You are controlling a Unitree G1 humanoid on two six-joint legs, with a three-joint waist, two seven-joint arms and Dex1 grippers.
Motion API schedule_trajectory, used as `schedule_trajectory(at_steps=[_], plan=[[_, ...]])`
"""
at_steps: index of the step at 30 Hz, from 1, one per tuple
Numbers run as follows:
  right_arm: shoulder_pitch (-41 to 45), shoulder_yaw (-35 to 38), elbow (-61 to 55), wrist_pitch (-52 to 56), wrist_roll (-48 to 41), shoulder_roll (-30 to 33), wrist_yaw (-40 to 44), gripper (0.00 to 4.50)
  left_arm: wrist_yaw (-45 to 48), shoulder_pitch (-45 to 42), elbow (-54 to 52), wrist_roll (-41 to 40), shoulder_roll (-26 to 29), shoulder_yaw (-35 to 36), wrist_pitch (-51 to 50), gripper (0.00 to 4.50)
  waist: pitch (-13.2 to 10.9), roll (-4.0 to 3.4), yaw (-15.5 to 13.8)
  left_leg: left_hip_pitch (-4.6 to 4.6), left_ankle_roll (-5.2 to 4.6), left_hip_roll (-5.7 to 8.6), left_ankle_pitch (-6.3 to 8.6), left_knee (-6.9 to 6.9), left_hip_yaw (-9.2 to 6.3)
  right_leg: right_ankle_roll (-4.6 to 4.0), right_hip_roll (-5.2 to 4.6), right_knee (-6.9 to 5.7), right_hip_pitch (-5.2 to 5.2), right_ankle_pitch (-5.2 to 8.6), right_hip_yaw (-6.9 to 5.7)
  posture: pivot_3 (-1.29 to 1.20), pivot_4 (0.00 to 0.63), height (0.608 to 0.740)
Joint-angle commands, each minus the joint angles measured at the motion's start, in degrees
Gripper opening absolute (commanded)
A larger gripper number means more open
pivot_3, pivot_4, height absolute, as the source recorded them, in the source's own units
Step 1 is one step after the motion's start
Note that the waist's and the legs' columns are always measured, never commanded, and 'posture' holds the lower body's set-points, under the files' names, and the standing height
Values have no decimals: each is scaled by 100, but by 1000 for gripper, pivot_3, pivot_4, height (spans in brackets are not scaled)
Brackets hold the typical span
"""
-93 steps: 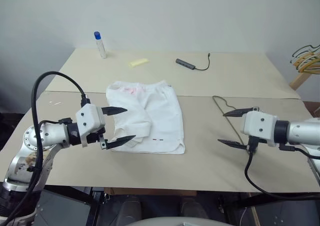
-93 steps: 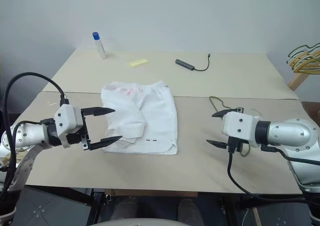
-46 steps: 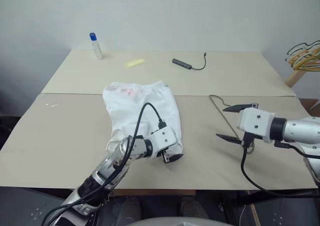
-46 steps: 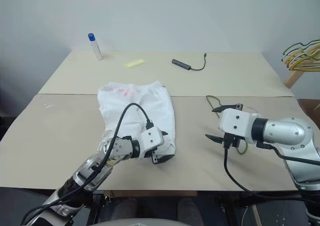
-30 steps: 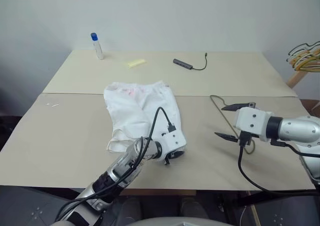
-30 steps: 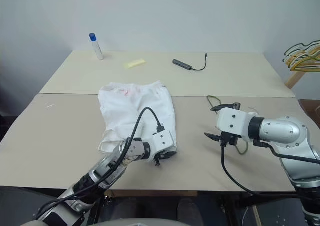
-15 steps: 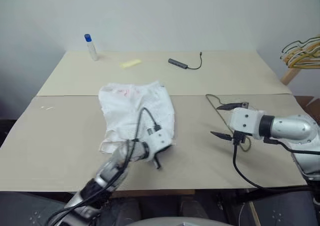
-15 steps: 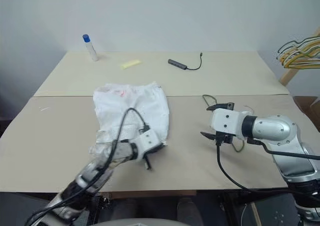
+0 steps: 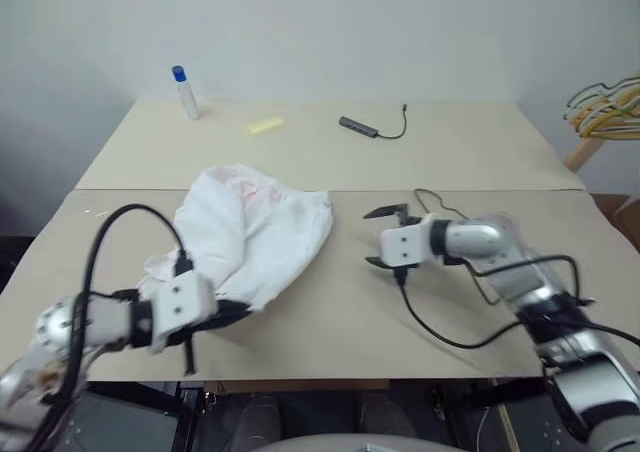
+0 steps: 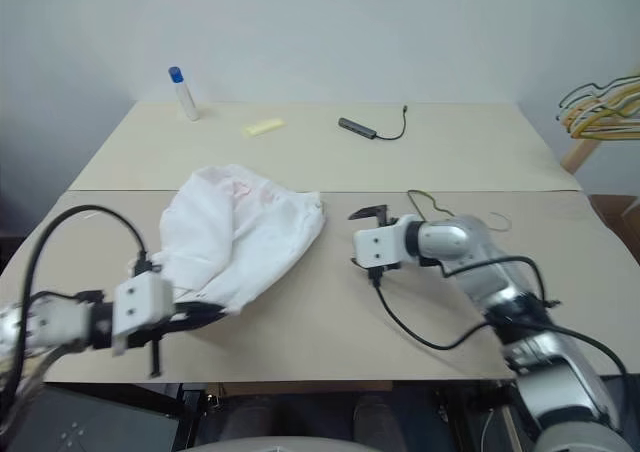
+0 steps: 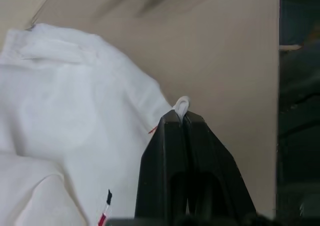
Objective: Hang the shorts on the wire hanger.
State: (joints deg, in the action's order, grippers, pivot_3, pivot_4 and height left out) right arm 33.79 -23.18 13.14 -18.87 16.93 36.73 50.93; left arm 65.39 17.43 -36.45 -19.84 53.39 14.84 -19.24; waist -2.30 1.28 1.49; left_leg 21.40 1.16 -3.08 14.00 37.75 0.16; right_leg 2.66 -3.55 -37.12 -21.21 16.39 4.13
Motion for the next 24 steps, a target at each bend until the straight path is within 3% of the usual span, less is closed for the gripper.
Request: schedule_trajectory(at_steps=[1,8,15,18,24], plan=[[617,-243,811,-746,319,-368,-293,4500,504,603,-215,-121,139,1027,392,55,-2,1,-27,-1,0,0,0,0,1,-1,0,-1,0,1,0,145,0,740],[1259,-722,2193,-1717,919,-1033,-869,4500,970,1358,-101,-110,125,2261,582,55,-4,3,-195,-1,0,-2,0,-4,-1,-8,0,-2,0,5,-5,209,0,740],[1611,-903,3031,-2331,1035,-1379,-1020,4500,999,1704,-189,-51,14,2611,564,55,-6,2,-285,-3,0,-2,0,-4,-2,-10,0,-7,0,6,-6,240,0,740],[1709,-959,3238,-2545,1002,-1418,-860,3878,922,1726,-240,-42,-18,2626,528,0,-6,1,-313,-5,1,-3,0,-5,-2,-11,0,-9,0,6,-7,252,0,740],[1735,-1005,3514,-2503,1263,-1450,-1004,1815,878,1784,-160,91,-13,2612,572,0,-6,1,-375,-6,1,-3,0,-8,-1,-15,0,-9,-1,8,-7,247,0,740]])
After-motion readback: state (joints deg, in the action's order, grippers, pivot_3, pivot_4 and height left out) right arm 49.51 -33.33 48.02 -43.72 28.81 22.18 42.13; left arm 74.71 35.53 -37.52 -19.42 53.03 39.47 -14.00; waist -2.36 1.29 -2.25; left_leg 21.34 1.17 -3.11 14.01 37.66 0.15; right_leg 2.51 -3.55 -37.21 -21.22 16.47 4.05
